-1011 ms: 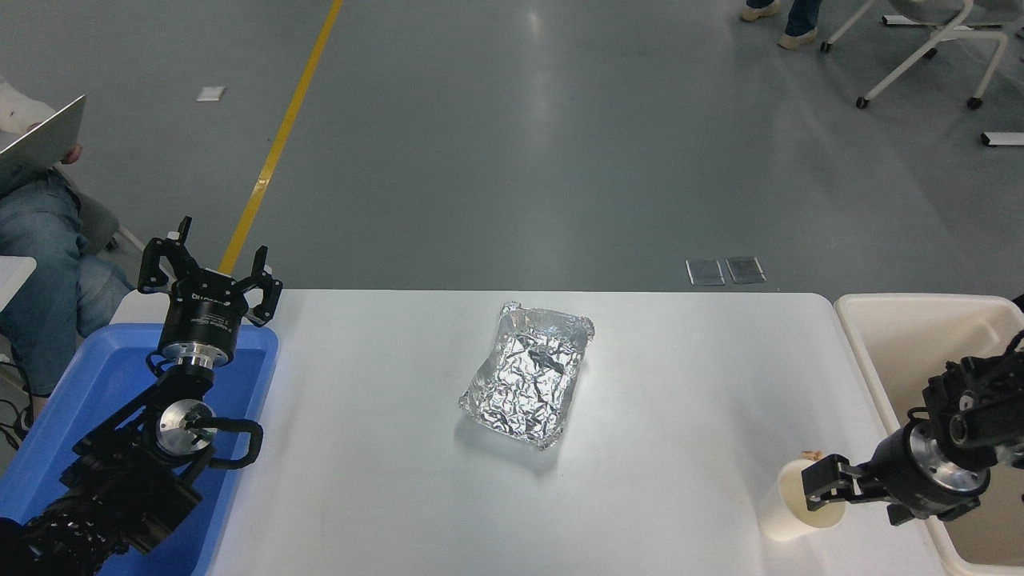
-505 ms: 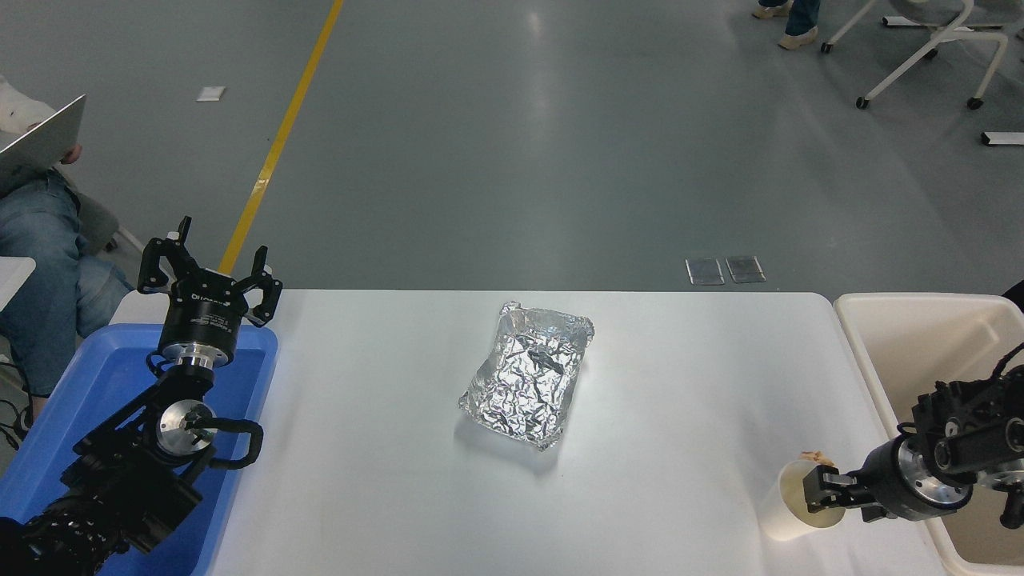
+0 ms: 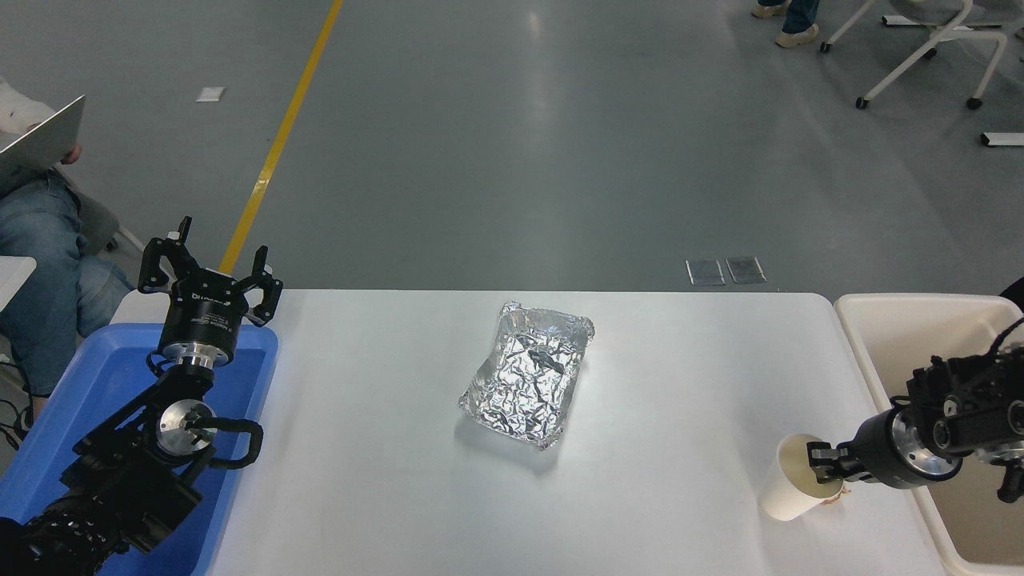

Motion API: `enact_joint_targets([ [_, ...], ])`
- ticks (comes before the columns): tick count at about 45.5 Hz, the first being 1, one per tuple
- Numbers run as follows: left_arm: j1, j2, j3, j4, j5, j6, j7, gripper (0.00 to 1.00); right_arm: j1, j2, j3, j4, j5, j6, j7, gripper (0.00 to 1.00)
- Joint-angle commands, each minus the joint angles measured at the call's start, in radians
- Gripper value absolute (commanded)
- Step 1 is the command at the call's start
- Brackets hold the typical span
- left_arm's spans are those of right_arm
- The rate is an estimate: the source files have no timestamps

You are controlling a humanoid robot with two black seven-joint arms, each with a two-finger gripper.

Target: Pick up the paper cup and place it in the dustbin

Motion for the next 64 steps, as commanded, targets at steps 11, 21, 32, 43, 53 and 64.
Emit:
enact_joint_targets([
  [11, 0.000, 0.001, 0.000, 0.000, 0.000, 0.000, 0.000, 0.99, 0.313, -0.021, 0.127, 0.066, 0.010, 0.124, 0.057, 0.00],
  [21, 0.000, 0.001, 0.000, 0.000, 0.000, 0.000, 0.000, 0.99, 0.402, -0.053, 0.139, 0.057, 0.068, 0.152, 0.057, 0.00],
  [32, 0.000, 0.001, 0.000, 0.000, 0.000, 0.000, 0.000, 0.99, 0.438, -0.092, 0.156, 0.026, 0.128, 0.160, 0.057, 0.00],
  [43, 0.000, 0.001, 0.000, 0.001, 0.000, 0.000, 0.000, 0.99, 0.434, -0.093, 0.157, -0.025, 0.192, 0.158, 0.052, 0.00],
  [53, 0.000, 0.001, 0.000, 0.000, 0.000, 0.000, 0.000, 0.99, 0.340, -0.095, 0.157, -0.215, 0.300, 0.151, 0.048, 0.00],
  [64, 0.000, 0.001, 0.000, 0.001, 0.000, 0.000, 0.000, 0.99, 0.035, -0.089, 0.187, -0.607, 0.606, 0.140, 0.041, 0.00],
])
